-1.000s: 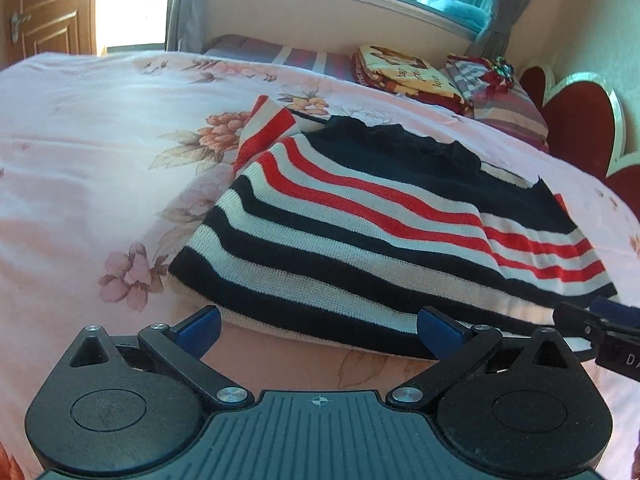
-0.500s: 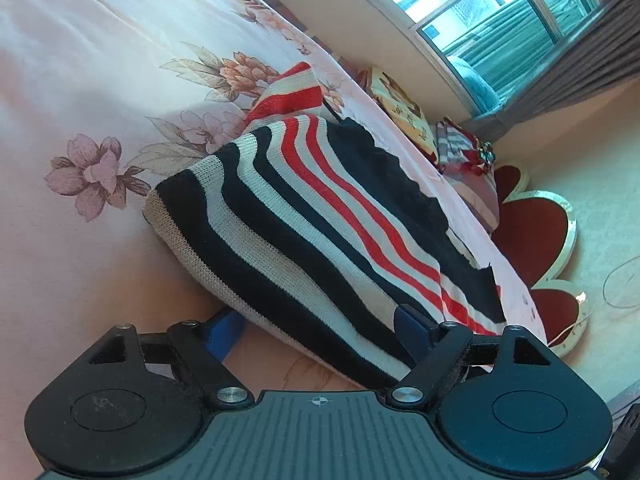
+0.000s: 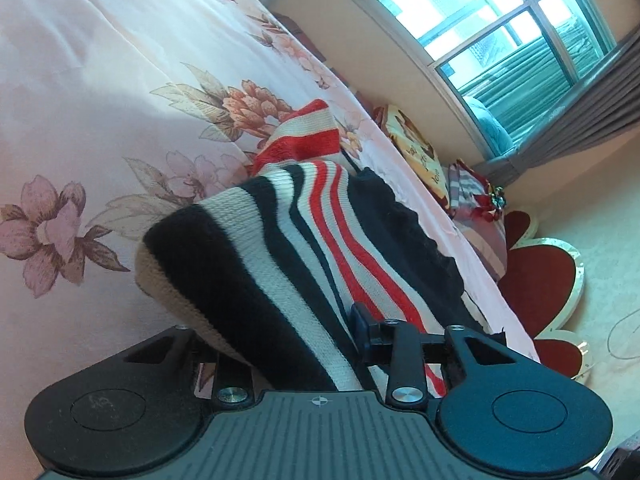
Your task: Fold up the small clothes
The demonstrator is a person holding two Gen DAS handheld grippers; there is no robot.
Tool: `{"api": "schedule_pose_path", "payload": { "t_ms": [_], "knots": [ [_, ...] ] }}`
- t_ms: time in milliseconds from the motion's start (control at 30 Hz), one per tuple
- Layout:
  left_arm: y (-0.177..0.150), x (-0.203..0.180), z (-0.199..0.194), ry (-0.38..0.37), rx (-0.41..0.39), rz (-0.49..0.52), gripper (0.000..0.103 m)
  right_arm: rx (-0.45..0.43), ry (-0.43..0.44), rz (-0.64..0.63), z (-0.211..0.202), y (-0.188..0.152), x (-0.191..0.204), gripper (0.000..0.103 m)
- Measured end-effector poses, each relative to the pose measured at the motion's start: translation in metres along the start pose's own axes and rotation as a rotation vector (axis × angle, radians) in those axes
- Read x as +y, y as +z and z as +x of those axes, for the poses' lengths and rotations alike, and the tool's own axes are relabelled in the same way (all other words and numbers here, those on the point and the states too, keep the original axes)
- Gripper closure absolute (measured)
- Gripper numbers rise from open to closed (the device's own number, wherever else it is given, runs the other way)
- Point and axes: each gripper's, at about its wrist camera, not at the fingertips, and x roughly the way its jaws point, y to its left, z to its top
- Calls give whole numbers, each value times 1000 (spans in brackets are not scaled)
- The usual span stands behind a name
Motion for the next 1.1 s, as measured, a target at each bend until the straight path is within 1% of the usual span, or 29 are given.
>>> {"api": "schedule_pose_path", "payload": {
  "t_ms": [67, 100, 167, 267, 333, 400, 433, 500, 567, 633, 700, 733, 767, 800, 833, 867, 900, 933, 967, 1033, 1100],
  "knots": [
    [0, -6, -1, 17, -12, 21, 72, -24, -30, -50, 2, -9, 7, 32],
    [-1, -11, -2, 21, -23, 49, 79, -38, -42, -65, 2, -12, 10, 32],
    [-1, -26, -9, 15, -57, 129, 82, -62, -55, -80, 2, -17, 13, 32],
    [1, -58, -22, -31, -107, 282, 82, -64, -51, -79, 0, -17, 12, 31],
    [1, -87, -26, -69, -129, 413, 82, -52, -28, -56, -2, -12, 7, 31],
    [-3, -119, -27, -126, -137, 540, 82, -55, 1, -3, -7, -9, -3, 37],
    [-6, -136, -25, -156, -136, 605, 82, -71, 7, 45, -13, -8, -12, 42],
    [-18, -168, -15, -219, -104, 707, 82, -106, 1, 131, -27, -8, -31, 42],
    [-36, -194, 0, -276, -40, 770, 82, -130, -17, 208, -44, -9, -59, 41],
    [-63, -215, 18, -308, 42, 843, 82, -132, -46, 263, -58, -11, -86, 41],
    [-93, -228, 37, -305, 142, 920, 82, -135, -70, 324, -70, -17, -113, 41],
    [-109, -230, 46, -283, 189, 959, 81, -134, -87, 349, -76, -20, -125, 41],
    [-122, -231, 50, -252, 196, 1009, 79, -134, -107, 370, -81, -26, -135, 41],
    [-135, -231, 45, -231, 163, 1060, 76, -134, -123, 386, -86, -30, -144, 41],
    [-140, -232, 40, -221, 142, 1095, 70, -132, -132, 399, -90, -34, -151, 41],
    [-141, -233, 34, -230, 151, 1104, 49, -132, -138, 412, -94, -38, -157, 41],
    [-139, -235, 27, -255, 169, 1100, 23, -134, -138, 426, -98, -41, -162, 41],
    [-139, -237, 17, -270, 169, 1090, 14, -137, -128, 444, -102, -43, -166, 40],
    [-138, -237, 5, -273, 151, 1082, 10, -140, -116, 457, -105, -44, -169, 40],
    [-131, -234, -13, -282, 140, 1074, 10, -148, -87, 473, -111, -43, -171, 38],
    [-112, -223, -26, -255, 111, 1028, 10, -158, -55, 482, -118, -40, -170, 35]
  ]
}}
